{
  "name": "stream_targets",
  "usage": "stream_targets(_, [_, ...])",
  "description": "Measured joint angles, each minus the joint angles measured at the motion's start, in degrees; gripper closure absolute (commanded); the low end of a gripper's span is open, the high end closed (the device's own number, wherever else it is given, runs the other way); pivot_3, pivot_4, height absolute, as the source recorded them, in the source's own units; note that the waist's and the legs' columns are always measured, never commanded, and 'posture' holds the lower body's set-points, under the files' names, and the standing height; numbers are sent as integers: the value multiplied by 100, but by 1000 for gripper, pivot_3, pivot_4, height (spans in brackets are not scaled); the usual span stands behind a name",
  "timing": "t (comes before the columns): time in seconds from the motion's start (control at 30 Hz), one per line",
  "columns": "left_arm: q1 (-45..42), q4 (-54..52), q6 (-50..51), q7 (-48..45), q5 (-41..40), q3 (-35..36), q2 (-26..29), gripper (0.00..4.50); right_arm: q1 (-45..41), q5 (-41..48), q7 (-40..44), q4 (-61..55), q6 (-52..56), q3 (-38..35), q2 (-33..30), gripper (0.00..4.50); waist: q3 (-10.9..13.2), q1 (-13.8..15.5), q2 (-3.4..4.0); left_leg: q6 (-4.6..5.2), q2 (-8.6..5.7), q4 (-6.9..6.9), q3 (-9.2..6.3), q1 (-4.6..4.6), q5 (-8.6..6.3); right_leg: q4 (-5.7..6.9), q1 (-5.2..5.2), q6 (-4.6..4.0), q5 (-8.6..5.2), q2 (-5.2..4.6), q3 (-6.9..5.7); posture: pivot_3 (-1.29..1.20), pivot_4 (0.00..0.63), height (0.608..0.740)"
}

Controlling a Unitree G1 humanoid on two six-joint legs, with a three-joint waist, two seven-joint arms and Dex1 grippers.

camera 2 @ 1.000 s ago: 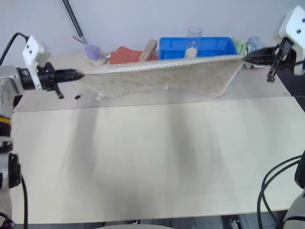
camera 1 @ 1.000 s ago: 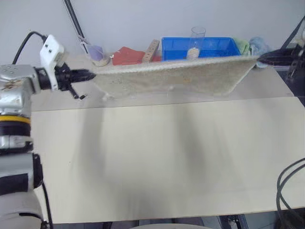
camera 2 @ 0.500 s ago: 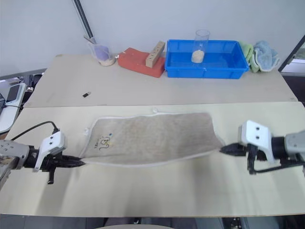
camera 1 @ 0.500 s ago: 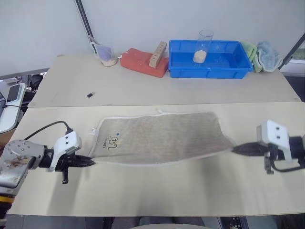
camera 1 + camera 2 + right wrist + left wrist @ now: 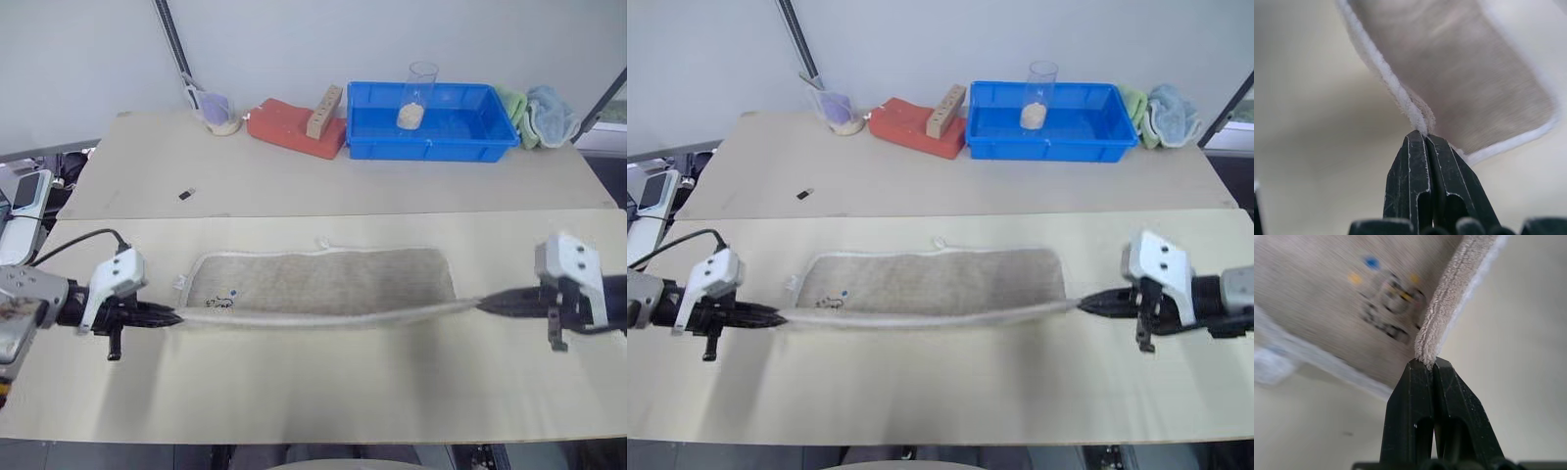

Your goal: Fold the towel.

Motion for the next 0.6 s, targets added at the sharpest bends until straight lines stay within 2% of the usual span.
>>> stream_targets(0.13, [-899, 744, 291, -183, 15, -340, -164, 4500, -1047, 207, -299, 488, 687, 505, 115, 4478, 0, -34, -1, 0, -2, 1, -5, -5, 1, 2, -4, 0, 0, 0, -3, 0, 150, 740])
stream_targets(0.17, [-1299, 1063, 384, -224, 72, -493, -302, 4500, -1454, 201, -430, 753, 870, 702, 228, 4478, 0, -38, -1, 0, -3, 3, -6, -3, 1, 6, -3, 0, 0, 1, -5, 0, 150, 740])
stream_targets(0.3, [-2106, 1881, 488, -207, 305, -842, -753, 4500, -2172, 121, -732, 1359, 1186, 1252, 595, 4478, 0, -62, -1, 0, -4, 6, -6, -5, 1, 17, -9, 0, 0, 1, -5, 0, 150, 740])
stream_targets(0.4, [-2537, 2463, 486, -134, 504, -1039, -1051, 4500, -2439, 0, -891, 1741, 1260, 1587, 790, 4478, 0, -75, -1, 1, -5, 13, -8, -13, 1, 27, -21, 0, 0, 2, -6, 0, 150, 740])
stream_targets(0.6, [-3113, 3356, 265, 147, 868, -1099, -1476, 4500, -2701, -272, -1098, 2288, 1223, 1809, 947, 4478, 0, -76, -1, 1, -5, 19, -12, -16, 2, 32, -27, 0, 0, 2, -7, 0, 150, 740])
